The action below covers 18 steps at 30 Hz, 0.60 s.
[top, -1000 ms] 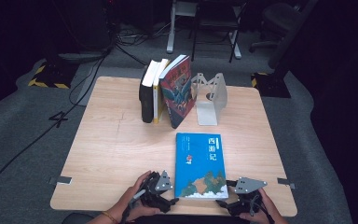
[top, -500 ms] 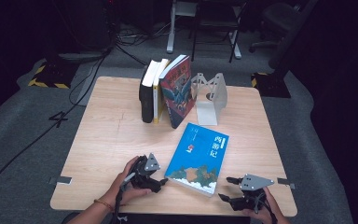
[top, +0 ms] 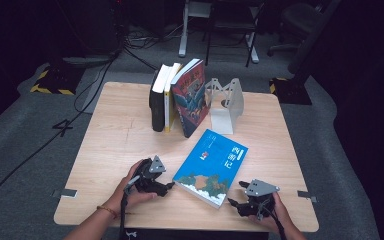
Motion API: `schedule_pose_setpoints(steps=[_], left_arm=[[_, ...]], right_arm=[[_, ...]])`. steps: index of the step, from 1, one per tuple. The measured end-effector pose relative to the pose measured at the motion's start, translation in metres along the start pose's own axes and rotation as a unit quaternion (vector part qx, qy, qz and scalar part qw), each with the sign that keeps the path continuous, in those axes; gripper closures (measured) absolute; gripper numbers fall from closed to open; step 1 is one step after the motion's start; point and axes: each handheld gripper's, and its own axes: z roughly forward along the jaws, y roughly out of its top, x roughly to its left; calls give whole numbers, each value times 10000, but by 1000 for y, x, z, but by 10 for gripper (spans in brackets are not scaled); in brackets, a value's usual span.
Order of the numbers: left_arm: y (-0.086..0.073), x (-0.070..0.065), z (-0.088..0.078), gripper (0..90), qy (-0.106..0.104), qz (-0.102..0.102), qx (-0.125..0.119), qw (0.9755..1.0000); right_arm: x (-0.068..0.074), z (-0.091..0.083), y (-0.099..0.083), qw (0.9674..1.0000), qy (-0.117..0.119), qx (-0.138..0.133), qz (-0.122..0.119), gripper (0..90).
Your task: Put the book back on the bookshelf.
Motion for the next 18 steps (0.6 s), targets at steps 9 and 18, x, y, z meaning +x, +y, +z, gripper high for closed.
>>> schedule_pose_setpoints(steps=[9, 18], left_arm=[[2, -7, -3, 227, -53, 245, 81, 9997], [12, -23, -10, 209, -240, 531, -24, 9983]], right_arm=[[0, 10, 9, 9999, -38, 56, -94, 228], [0, 5, 13, 10000, -48, -57, -49, 228]])
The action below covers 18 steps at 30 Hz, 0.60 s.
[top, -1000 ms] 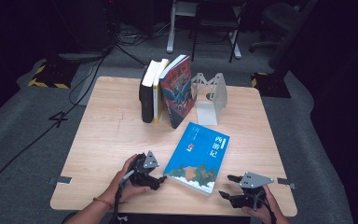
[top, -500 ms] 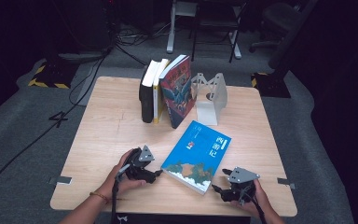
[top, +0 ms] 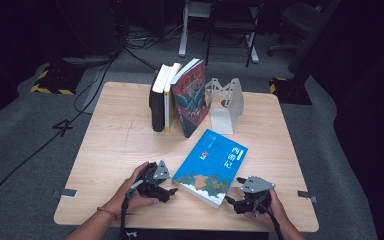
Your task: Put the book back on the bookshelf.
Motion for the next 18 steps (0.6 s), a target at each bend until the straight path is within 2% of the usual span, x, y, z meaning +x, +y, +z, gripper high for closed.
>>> schedule_pose_setpoints(steps=[1, 4, 7, 8, 9, 14, 16, 18], left_arm=[[5, -5, -2, 207, -29, 39, -90, 9999], [9, -10, -2, 201, -75, 139, -155, 9998], [17, -22, -1, 202, -71, 399, -165, 9990], [22, -30, 0, 202, 10, 574, -150, 9982], [22, -30, 0, 202, 10, 574, -150, 9982], [41, -47, 10, 204, -161, 819, -229, 9962], [48, -53, 19, 209, -262, 827, -200, 9960], [51, -55, 24, 204, -272, 825, -205, 9960]], right_arm=[[0, 0, 1, 10000, -9, -15, -9, 228], [0, -1, 1, 10000, -4, -54, 18, 228], [-2, -3, 2, 9999, 13, -116, 42, 228], [-2, -4, 5, 9998, 22, -182, 101, 228], [-2, -5, 7, 9997, 29, -220, 122, 228], [-3, -7, 18, 9991, -23, -402, 161, 228], [-4, -7, 24, 9989, -50, -445, 148, 225], [-5, -6, 27, 9988, -50, -457, 174, 221]])
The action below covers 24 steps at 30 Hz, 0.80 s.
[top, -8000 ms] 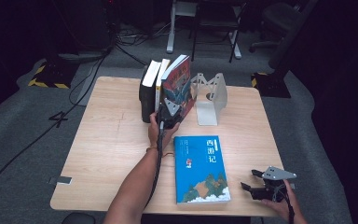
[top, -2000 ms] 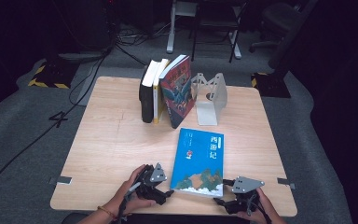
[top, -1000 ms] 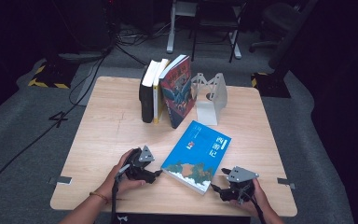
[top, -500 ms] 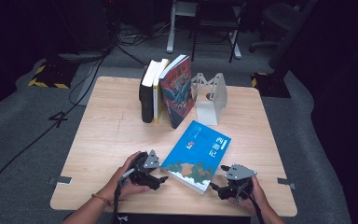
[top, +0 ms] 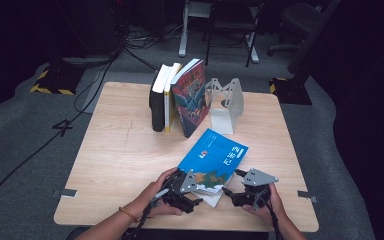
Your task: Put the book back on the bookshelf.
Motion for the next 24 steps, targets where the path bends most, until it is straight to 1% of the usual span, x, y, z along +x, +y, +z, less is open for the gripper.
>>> schedule_pose_setpoints(steps=[2, 3, 4, 5, 7, 8, 11, 12, 13, 14, 15, 17, 18, 19, 22, 24], left_arm=[[2, 0, 2, 206, -14, -2, -10, 10000], [3, -1, 5, 206, 17, -19, -23, 10000], [5, -1, 7, 209, 94, -5, -12, 10000], [9, -1, 12, 213, 233, 13, 4, 9997], [10, -1, 13, 225, 274, -16, 12, 9996], [14, -2, 17, 246, 405, -30, 10, 9992], [16, -2, 18, 322, 458, -17, -24, 9989], [17, -1, 18, 322, 479, 2, -37, 9988], [17, -1, 18, 363, 546, -5, -67, 9985], [17, 0, 18, 410, 534, -64, -109, 9985], [16, 1, 18, 442, 514, -61, -127, 9986], [15, 0, 18, 519, 533, 24, -160, 9985], [15, -1, 18, 519, 556, 80, -180, 9983], [15, -3, 18, 538, 626, 162, -187, 9977], [15, -4, 17, 612, 678, 322, -212, 9970], [15, -4, 16, 662, 698, 406, -257, 9964]], right_arm=[[0, 2, 4, 10000, -40, -20, -25, 220], [0, 2, 4, 10000, -40, -20, -25, 220], [0, 3, 9, 10000, -49, -57, -11, 217], [0, 4, 11, 10000, -58, -65, -29, 216], [-1, 4, 12, 9999, -62, -78, -53, 216], [-1, 5, 14, 9999, -60, -94, -21, 214], [-1, 5, 14, 10000, -43, -68, -40, 214], [-1, 5, 14, 10000, -43, -68, -40, 214], [-1, 5, 14, 10000, -31, -55, -53, 214], [-1, 5, 13, 10000, -22, -60, -60, 214], [-1, 5, 13, 10000, -7, -50, -55, 214], [-2, 6, 11, 9999, 50, -60, -74, 225], [-2, 6, 11, 9999, 50, -60, -74, 225], [-2, 6, 11, 9999, 64, -55, -75, 229], [-3, 7, 9, 9998, 131, -78, -112, 246], [-4, 6, 8, 9998, 150, -123, -81, 256]])
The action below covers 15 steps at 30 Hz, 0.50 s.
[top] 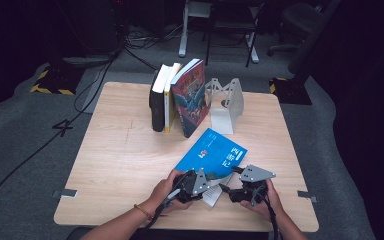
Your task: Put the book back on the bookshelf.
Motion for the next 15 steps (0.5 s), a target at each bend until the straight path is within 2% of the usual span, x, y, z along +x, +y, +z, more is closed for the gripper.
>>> schedule_pose_setpoints(steps=[2, 10, 12, 15], left_arm=[[0, 1, 0, 686, -25, 131, -29, 9999], [-5, 12, -11, 721, -262, 70, -168, 9995], [-10, 18, -17, 720, -404, -23, -233, 9989], [-17, 22, -24, 717, -509, -88, -281, 9983]], right_arm=[[0, -1, 0, 10000, 27, -59, 13, 265], [-2, -3, 0, 9997, 78, -133, -172, 266], [-3, -4, 1, 9997, 83, -151, -196, 266], [-2, -4, 3, 9993, 67, -152, -323, 266]])
